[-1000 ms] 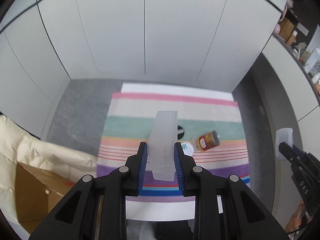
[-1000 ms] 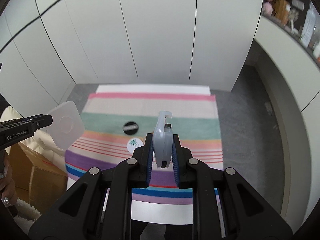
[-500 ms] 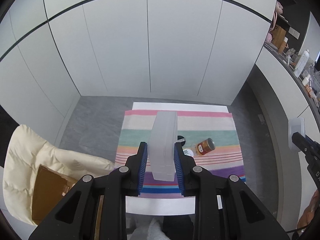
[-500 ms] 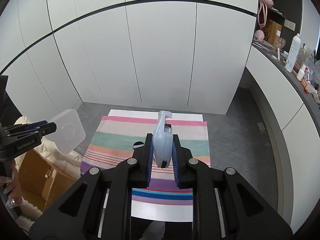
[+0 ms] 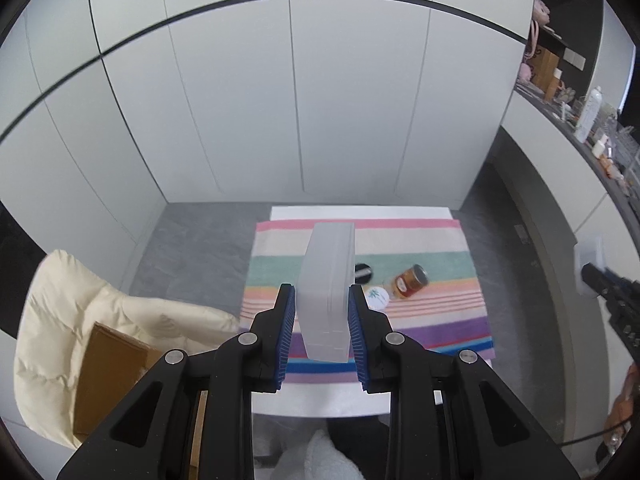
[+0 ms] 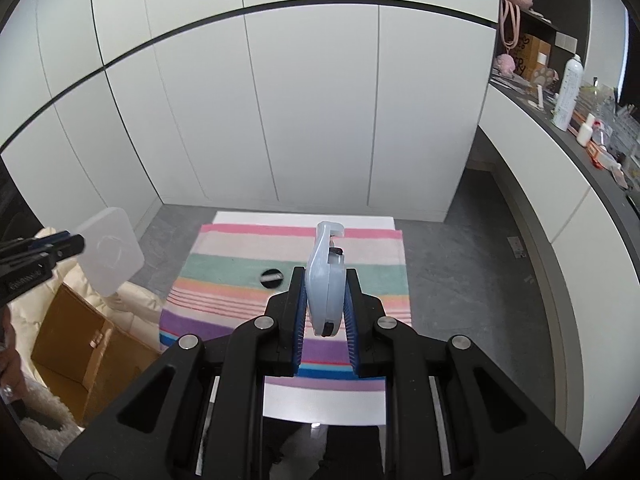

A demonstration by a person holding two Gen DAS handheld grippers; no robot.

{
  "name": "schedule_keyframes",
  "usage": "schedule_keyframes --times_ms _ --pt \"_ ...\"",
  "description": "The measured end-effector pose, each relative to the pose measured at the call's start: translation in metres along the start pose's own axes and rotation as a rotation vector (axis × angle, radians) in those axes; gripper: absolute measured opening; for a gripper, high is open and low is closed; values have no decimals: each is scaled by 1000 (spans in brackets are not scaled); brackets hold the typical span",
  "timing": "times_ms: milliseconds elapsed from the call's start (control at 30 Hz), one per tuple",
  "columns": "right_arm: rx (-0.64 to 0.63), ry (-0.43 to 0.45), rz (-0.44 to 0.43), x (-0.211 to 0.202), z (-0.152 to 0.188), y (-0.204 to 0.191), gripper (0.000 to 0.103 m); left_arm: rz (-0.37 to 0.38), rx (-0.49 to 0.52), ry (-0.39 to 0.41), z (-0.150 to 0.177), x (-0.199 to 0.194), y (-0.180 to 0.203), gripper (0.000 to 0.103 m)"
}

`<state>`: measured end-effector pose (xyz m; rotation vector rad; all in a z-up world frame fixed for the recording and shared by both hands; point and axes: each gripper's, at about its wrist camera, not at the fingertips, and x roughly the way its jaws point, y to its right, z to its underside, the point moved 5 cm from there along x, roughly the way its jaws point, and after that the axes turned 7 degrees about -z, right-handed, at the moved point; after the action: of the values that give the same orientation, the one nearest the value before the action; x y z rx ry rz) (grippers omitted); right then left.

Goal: Organize objects
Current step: 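Carry the container and clip over to the cardboard box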

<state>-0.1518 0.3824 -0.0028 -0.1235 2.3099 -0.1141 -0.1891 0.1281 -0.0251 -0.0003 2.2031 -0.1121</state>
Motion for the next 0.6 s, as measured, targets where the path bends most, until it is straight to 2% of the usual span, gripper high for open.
schedule_keyframes --times_ms 167,367,500,600 --pt "53 -43 -1 -2 26 12 18 -7 -4 -9 17 -6 -10 27" --pt "59 -40 -3 -13 59 11 18 25 -8 -34 44 -13 -20 27" --pt "70 -51 -58 -23 89 4 18 30 3 -26 69 -24 -27 27" --pt "64 -64 -66 -29 117 -3 18 42 -1 -30 90 -28 -30 27"
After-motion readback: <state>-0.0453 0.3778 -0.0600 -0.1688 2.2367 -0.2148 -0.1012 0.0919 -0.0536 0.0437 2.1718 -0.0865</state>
